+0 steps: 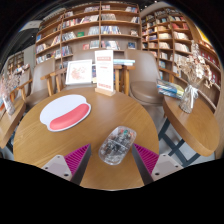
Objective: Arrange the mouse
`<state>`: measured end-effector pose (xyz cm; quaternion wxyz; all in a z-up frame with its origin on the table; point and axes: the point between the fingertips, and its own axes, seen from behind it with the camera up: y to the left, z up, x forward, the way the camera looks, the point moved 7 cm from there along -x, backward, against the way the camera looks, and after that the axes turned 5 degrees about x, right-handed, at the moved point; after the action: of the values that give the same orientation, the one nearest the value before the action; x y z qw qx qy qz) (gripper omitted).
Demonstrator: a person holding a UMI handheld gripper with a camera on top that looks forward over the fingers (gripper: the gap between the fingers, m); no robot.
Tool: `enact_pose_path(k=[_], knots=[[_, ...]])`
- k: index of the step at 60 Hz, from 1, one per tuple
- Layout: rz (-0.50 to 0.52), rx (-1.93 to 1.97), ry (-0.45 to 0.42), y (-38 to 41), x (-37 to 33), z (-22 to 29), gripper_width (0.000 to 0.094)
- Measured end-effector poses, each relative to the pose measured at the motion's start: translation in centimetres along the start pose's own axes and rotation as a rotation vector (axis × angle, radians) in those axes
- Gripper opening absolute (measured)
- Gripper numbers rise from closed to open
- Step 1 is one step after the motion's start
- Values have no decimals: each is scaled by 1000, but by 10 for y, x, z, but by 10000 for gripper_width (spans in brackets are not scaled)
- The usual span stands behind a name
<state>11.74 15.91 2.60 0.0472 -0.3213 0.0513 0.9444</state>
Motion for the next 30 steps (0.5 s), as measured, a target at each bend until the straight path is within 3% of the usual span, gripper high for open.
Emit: enact_pose_path(k=[21,30], knots=[[-1,-1,5,5,31,24,828],[-9,0,-7,6,35,28,706]])
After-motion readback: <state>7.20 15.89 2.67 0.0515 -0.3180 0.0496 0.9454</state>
